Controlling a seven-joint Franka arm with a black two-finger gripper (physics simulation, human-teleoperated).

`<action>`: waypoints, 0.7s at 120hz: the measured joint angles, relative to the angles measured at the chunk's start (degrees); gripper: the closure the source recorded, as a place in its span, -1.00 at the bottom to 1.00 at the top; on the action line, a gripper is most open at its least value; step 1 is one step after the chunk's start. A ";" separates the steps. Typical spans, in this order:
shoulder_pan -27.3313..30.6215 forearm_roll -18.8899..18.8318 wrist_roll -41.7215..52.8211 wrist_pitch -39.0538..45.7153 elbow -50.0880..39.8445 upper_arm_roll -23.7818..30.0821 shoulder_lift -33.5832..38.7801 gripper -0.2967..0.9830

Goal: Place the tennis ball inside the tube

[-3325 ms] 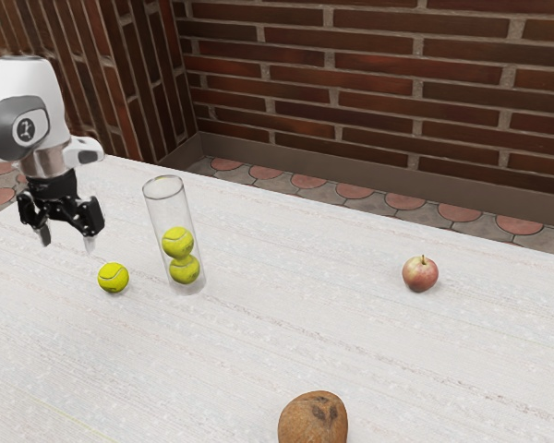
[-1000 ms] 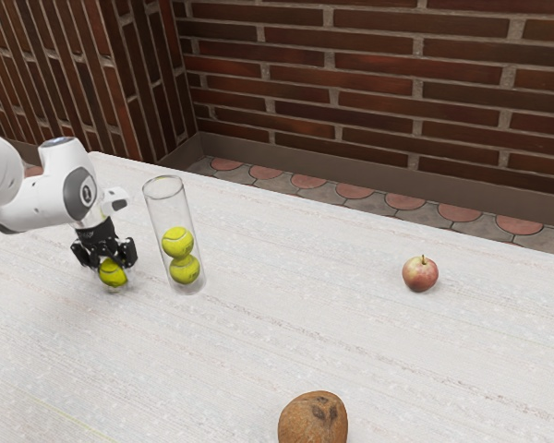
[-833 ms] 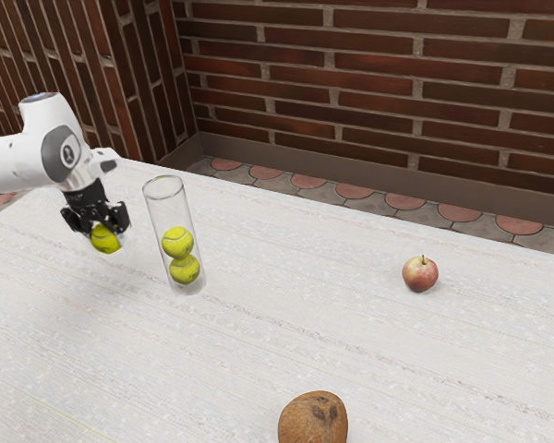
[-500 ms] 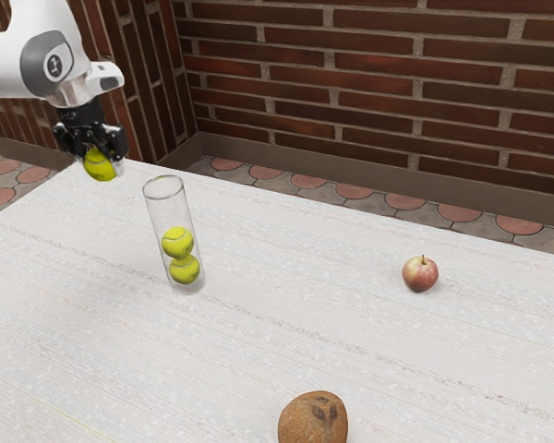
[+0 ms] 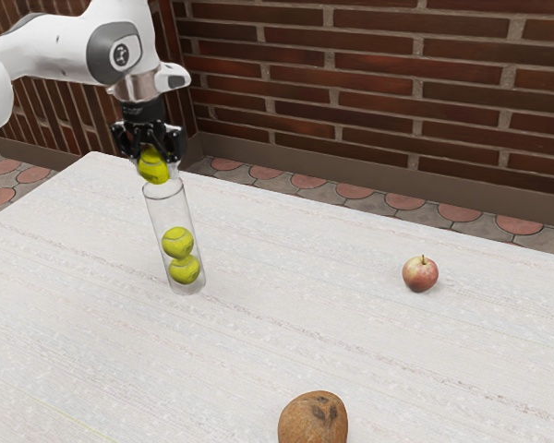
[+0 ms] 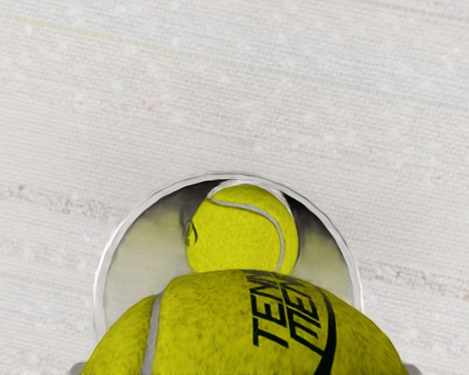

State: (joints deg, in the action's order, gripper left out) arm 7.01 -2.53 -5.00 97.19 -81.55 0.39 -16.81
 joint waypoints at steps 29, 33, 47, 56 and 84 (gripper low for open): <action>0.53 0.38 -2.96 -0.48 0.14 -0.41 -1.21 -0.11; 0.50 0.59 -3.29 -0.48 0.10 -0.52 -1.16 -0.17; 0.50 1.03 -4.26 -0.41 0.06 -0.63 -1.08 -0.32; 0.48 1.18 -4.75 -0.28 -0.27 -0.65 0.00 -0.39; -8.17 0.69 -5.84 -1.21 -12.82 -0.72 20.61 -0.49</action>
State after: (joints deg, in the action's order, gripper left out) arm -1.17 -1.84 -10.84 95.98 -94.37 -0.33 3.80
